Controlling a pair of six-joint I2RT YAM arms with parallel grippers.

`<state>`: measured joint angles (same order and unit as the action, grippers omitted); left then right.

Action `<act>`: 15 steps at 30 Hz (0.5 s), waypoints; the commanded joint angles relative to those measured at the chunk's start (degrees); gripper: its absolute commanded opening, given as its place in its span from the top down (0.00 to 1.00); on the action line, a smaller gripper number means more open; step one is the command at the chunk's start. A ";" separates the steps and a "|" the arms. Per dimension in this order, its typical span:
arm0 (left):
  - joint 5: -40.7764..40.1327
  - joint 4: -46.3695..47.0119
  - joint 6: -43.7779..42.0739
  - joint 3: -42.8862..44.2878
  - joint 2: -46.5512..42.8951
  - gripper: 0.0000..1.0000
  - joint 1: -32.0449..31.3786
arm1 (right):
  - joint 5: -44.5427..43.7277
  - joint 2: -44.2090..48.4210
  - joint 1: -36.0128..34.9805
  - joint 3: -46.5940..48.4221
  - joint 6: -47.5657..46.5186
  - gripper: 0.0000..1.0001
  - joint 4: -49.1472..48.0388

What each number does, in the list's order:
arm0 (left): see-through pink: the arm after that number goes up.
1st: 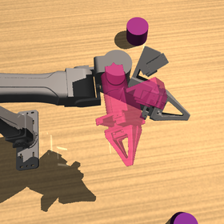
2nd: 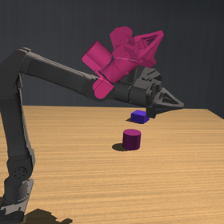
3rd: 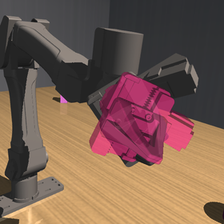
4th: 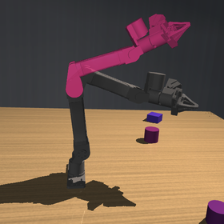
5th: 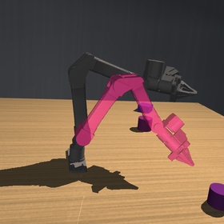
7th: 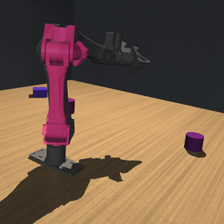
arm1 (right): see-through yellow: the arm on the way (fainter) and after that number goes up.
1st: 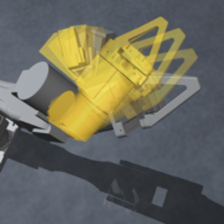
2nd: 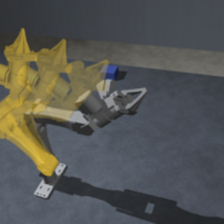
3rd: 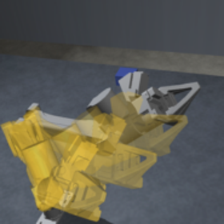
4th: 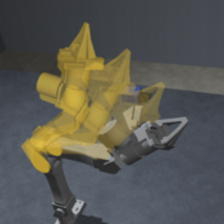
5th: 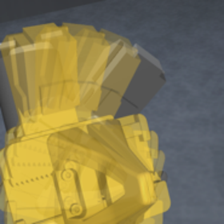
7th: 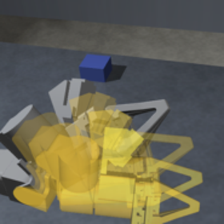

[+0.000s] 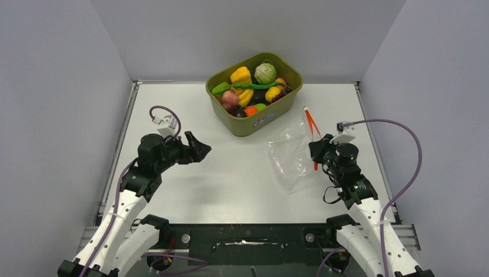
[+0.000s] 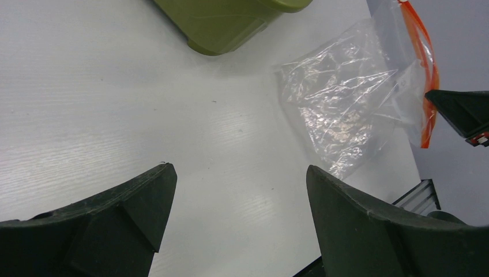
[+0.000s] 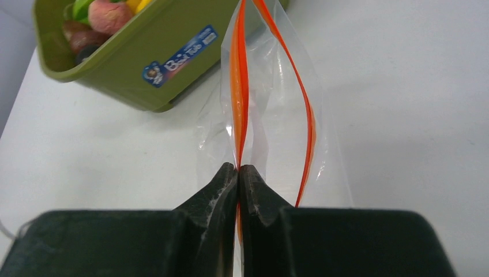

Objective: Place the food in the zip-top bag and seal the zipper
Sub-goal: Open the zipper of the food storage bag.

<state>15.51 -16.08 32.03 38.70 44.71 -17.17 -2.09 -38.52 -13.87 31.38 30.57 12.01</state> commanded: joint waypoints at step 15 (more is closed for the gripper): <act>6.61 9.60 13.57 2.44 0.36 0.25 -0.28 | -21.53 -11.78 -39.25 8.92 -2.49 0.96 -14.26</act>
<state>21.30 -9.72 43.53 39.79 44.95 -17.21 -14.46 -46.02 -46.44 36.49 29.69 4.99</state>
